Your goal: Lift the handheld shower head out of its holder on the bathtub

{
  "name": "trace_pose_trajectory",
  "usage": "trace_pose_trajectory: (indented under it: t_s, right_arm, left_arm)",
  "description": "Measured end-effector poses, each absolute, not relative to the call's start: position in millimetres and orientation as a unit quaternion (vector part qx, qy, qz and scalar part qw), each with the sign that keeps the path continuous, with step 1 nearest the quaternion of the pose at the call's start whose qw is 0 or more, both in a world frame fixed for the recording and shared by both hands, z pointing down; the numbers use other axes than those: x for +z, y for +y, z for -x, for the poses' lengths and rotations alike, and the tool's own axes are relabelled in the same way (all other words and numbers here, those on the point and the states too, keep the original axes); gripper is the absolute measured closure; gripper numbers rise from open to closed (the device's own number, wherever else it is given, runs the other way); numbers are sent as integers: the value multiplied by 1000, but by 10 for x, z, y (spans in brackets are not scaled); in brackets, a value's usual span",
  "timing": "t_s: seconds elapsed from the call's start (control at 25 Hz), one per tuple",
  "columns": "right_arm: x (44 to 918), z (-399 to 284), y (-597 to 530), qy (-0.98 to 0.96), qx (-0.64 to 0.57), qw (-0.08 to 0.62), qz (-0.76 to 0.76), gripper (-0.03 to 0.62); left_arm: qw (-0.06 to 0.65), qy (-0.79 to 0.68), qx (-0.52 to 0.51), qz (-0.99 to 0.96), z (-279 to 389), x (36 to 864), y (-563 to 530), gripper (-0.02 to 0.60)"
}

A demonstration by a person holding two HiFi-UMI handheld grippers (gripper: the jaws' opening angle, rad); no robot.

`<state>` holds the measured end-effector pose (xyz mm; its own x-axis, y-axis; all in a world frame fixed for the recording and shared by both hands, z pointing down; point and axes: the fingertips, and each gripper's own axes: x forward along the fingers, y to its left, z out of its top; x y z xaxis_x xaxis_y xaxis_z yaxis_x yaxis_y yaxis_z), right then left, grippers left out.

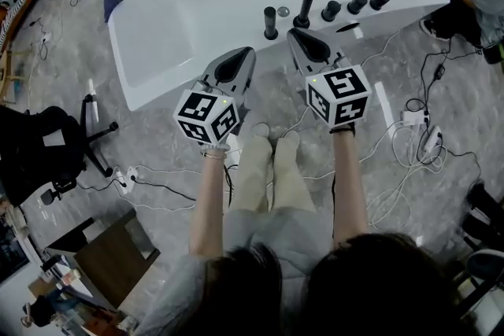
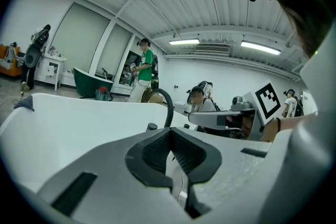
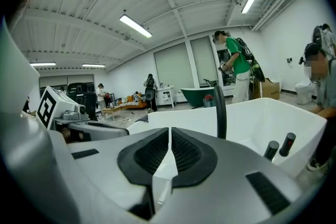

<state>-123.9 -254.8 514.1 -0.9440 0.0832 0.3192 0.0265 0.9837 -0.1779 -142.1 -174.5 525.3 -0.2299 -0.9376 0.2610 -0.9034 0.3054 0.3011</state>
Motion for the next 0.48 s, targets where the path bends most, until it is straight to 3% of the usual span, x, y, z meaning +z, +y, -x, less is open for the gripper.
trace_pose_trajectory:
  t_s: [0.48]
  right_arm:
    - [5971,1483,-2694,-973,86,208,50,568]
  left_arm:
    - [224,-769,-39,-598,1579,5911,-2031,575]
